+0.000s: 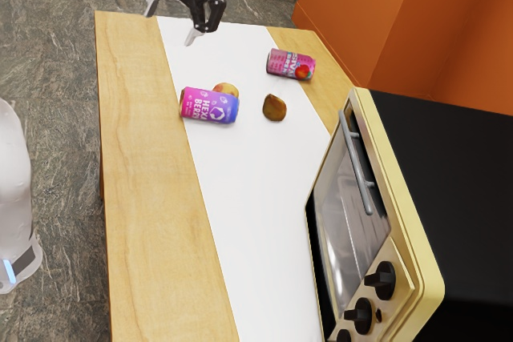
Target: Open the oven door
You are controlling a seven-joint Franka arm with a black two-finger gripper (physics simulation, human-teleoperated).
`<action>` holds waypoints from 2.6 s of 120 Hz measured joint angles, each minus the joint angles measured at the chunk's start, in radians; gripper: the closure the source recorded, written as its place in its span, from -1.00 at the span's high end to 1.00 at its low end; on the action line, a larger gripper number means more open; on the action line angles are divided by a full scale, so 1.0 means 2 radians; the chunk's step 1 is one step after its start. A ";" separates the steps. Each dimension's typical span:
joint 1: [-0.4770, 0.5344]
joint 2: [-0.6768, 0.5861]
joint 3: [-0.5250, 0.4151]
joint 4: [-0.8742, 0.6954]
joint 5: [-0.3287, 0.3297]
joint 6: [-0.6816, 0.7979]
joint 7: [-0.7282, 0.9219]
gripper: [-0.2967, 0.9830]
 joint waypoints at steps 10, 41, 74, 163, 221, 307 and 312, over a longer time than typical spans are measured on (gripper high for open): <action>0.000 -0.005 0.000 -0.010 0.004 0.072 -0.098 0.54; -0.053 0.018 -0.064 0.031 -0.021 0.174 -0.333 0.54; -0.077 0.110 -0.106 0.079 -0.027 0.292 -0.494 0.54; -0.038 0.050 -0.175 -0.040 -0.040 0.458 -0.680 0.54; -0.035 0.085 -0.176 -0.030 0.015 0.485 -0.644 0.54; -0.028 0.101 -0.172 -0.032 0.017 0.509 -0.591 0.54; -0.028 0.104 -0.172 -0.033 0.016 0.511 -0.589 0.54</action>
